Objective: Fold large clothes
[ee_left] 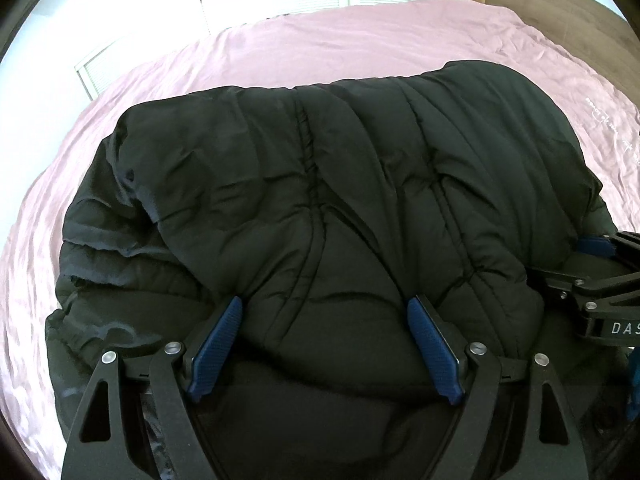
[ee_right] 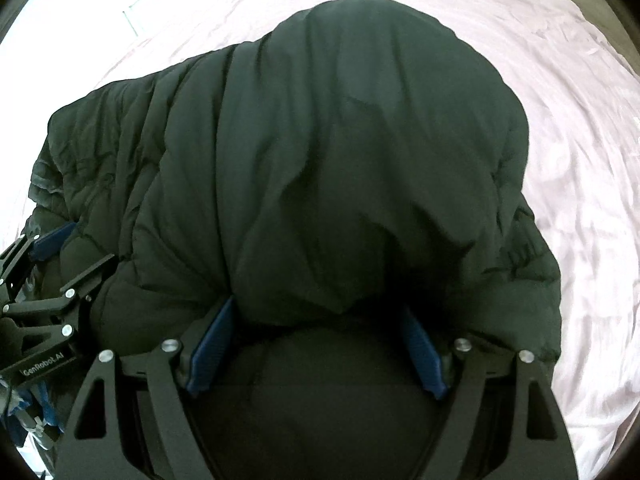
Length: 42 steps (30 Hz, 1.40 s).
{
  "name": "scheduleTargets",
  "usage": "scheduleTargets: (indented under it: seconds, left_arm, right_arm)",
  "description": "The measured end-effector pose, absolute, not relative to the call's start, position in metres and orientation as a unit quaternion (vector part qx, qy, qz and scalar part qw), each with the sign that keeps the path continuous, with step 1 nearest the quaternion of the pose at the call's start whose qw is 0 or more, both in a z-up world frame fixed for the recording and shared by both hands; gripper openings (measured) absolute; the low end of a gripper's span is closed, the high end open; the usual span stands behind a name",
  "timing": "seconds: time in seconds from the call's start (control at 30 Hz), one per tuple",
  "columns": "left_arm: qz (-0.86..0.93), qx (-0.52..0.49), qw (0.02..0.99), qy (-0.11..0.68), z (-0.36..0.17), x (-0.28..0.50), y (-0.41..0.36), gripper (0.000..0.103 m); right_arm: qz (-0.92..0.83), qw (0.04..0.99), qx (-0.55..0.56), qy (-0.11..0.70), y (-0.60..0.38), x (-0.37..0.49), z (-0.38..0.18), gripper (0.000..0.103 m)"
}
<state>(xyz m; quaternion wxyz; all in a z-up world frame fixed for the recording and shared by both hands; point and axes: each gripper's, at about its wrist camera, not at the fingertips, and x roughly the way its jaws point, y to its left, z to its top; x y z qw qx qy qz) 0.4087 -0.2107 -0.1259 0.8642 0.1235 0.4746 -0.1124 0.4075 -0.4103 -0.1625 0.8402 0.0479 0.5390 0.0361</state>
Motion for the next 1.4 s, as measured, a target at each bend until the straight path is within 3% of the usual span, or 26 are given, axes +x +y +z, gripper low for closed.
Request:
scheduleTargets:
  seconds: [0.5, 1.0, 1.07, 1.17, 1.4]
  left_arm:
    - [-0.124, 0.112, 0.860, 0.483, -0.085, 0.361, -0.180, 0.084]
    - [-0.077, 0.055, 0.851, 0.517, -0.022, 0.255, -0.036, 0.084]
    - [-0.070, 0.044, 0.844, 0.531, -0.021, 0.241, -0.013, 0.084]
    - [-0.056, 0.029, 0.830, 0.554, -0.026, 0.220, 0.022, 0.092]
    - [-0.018, -0.035, 0.795, 0.606, -0.053, 0.184, 0.099, 0.096]
  right_arm:
    - [0.030, 0.837, 0.038, 0.545, -0.417, 0.350, -0.128, 0.080]
    - [-0.030, 0.844, 0.096, 0.527, -0.505, 0.188, -0.036, 0.083]
    - [-0.038, 0.839, 0.112, 0.532, -0.523, 0.165, -0.033, 0.086]
    - [-0.052, 0.824, 0.145, 0.546, -0.545, 0.129, -0.039, 0.089]
    - [-0.082, 0.785, 0.211, 0.576, -0.583, 0.063, -0.069, 0.093]
